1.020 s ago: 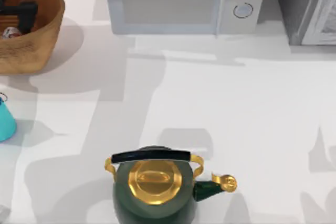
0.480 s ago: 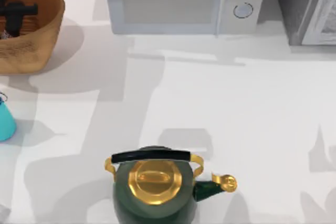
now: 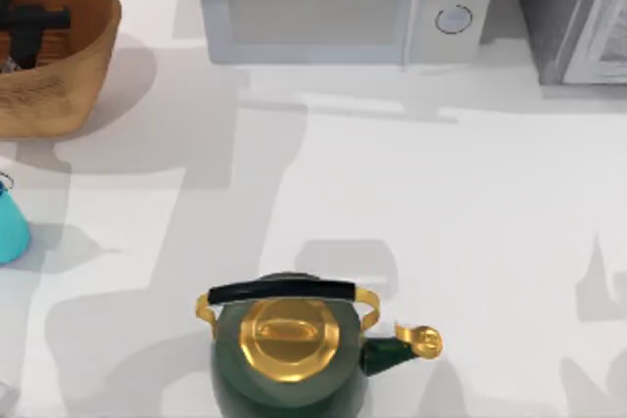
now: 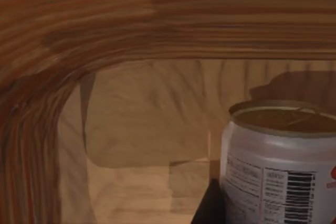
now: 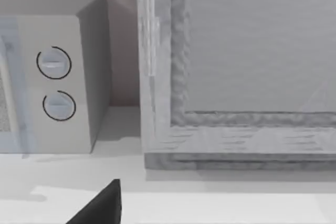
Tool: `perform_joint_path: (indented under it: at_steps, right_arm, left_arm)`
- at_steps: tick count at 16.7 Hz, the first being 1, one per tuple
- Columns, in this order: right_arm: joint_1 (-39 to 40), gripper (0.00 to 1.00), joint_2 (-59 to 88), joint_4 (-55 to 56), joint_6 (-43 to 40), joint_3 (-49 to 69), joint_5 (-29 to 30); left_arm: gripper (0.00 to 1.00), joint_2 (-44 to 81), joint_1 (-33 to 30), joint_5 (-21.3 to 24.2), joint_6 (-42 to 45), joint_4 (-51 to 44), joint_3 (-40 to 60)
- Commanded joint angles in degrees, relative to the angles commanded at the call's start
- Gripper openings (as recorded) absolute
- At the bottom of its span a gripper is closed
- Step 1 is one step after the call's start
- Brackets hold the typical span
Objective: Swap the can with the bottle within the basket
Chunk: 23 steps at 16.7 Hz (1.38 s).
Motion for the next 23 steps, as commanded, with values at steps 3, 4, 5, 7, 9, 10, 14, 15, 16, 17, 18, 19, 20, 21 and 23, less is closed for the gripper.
perform_joint_path:
  at_steps: [3, 4, 5, 7, 9, 10, 14, 15, 16, 17, 18, 19, 20, 21, 23]
  right_arm:
    - [0.0, 1.0, 0.0, 0.0, 0.0, 0.0, 0.0]
    - [0.0, 1.0, 0.0, 0.0, 0.0, 0.0, 0.0]
    - [0.0, 1.0, 0.0, 0.0, 0.0, 0.0, 0.0]
    - [0.0, 1.0, 0.0, 0.0, 0.0, 0.0, 0.0]
    - [0.0, 1.0, 0.0, 0.0, 0.0, 0.0, 0.0]
    - [0.0, 1.0, 0.0, 0.0, 0.0, 0.0, 0.0]
    - [0.0, 1.0, 0.0, 0.0, 0.0, 0.0, 0.0]
    - [0.0, 1.0, 0.0, 0.0, 0.0, 0.0, 0.0]
    - [0.0, 1.0, 0.0, 0.0, 0.0, 0.0, 0.0]
    - [0.0, 1.0, 0.0, 0.0, 0.0, 0.0, 0.0]
    - [0.0, 1.0, 0.0, 0.0, 0.0, 0.0, 0.0]
    - [0.0, 1.0, 0.0, 0.0, 0.0, 0.0, 0.0]
    - [0.0, 1.0, 0.0, 0.0, 0.0, 0.0, 0.0]
    - [0.0, 1.0, 0.0, 0.0, 0.0, 0.0, 0.0]
    - [0.0, 1.0, 0.0, 0.0, 0.0, 0.0, 0.0]
  left_arm:
    - [0.0, -3.64, 0.03, -0.61, -0.94, -0.83, 0.55]
    - [0.0, -4.16, -0.04, -0.51, -1.02, -0.43, 0.06]
    - [0.0, -5.22, -0.18, -0.3, -1.16, 0.39, -0.95]
    - [0.0, -9.17, -0.77, 0.44, -1.59, 3.33, -4.74]
    - [0.0, -15.58, -1.72, 1.49, -2.11, 7.69, -10.96]
    - [0.0, -19.58, -2.31, 2.08, -2.38, 10.22, -14.87]
    - [0.0, -40.91, -5.03, 4.45, -3.44, 21.99, -36.56]
    - [0.0, -47.15, -5.72, 4.96, -3.71, 25.17, -43.32]
    - [0.0, -53.69, -6.37, 5.38, -3.98, 28.44, -50.67]
    - [0.0, -60.39, -6.98, 5.73, -4.26, 31.76, -58.37]
    - [0.0, -67.22, -7.54, 6.0, -4.55, 35.14, -66.39]
    - [0.0, -74.15, -8.05, 6.18, -4.84, 38.57, -74.67]
    - [0.0, -81.17, -8.48, 6.24, -5.14, 42.09, -83.17]
    - [0.0, -88.19, -8.84, 6.19, -5.43, 45.66, -91.76]
    - [0.0, -102.19, -9.36, 5.83, -6.0, 52.97, -108.96]
